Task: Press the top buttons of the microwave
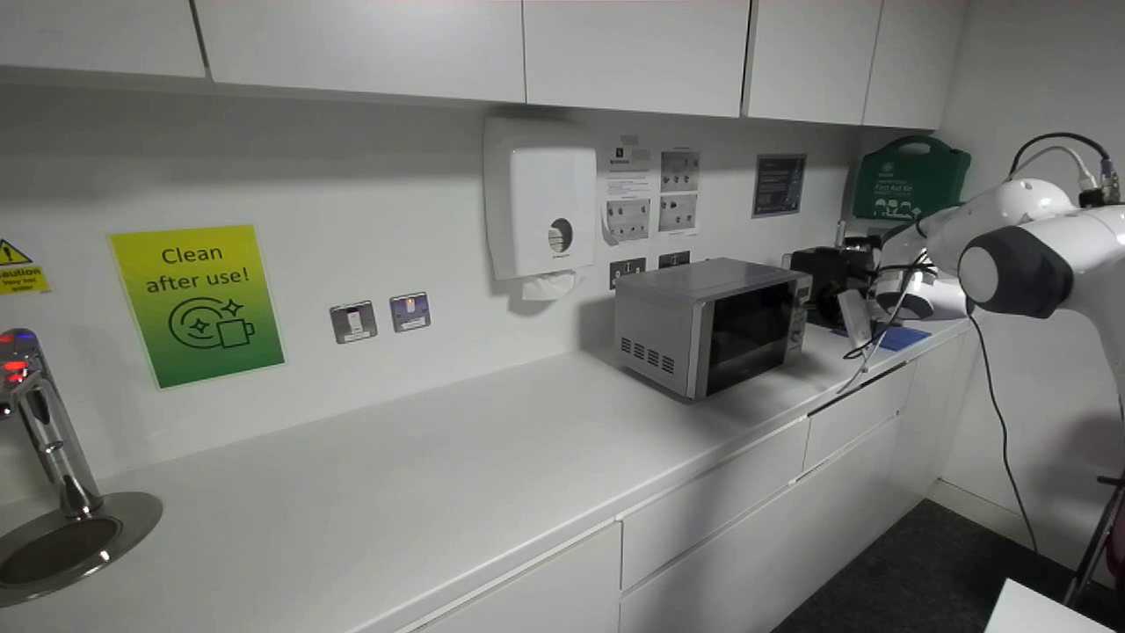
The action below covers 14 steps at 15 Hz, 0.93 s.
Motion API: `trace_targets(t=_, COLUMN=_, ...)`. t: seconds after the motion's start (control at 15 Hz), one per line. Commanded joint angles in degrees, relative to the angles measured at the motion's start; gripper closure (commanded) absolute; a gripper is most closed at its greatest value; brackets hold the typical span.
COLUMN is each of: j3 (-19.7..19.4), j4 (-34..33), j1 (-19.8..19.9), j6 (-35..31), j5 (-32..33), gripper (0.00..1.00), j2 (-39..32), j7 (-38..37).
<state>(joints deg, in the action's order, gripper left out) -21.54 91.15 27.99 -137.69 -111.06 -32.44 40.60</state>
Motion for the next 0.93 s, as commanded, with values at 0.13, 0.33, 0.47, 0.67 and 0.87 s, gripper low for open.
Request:
trace_targets(t=0.13, j3=0.1, j4=-2.9, j1=0.2, j6=-2.5, j5=-2.4, gripper=1.00, j2=-1.4, j7=-0.7)
trace_targets(t=0.33, j3=0.1, j4=-3.7, j1=0.2, j6=-3.7, j5=-2.6, gripper=1.00, j2=-2.0, j7=-0.9)
trace_targets(t=0.47, j3=0.2, j4=-4.5, j1=0.2, j6=-4.6, j5=-2.9, gripper=1.00, j2=-2.6, j7=-0.7)
trace_targets(t=0.67, j3=0.3, j4=-5.7, j1=0.2, j6=-5.5, j5=-2.8, gripper=1.00, j2=-3.6, j7=-0.7)
trace_targets(t=0.87, j3=0.4, j4=-6.5, j1=0.2, j6=-5.9, j5=-2.6, gripper=1.00, j2=-4.3, j7=-0.5)
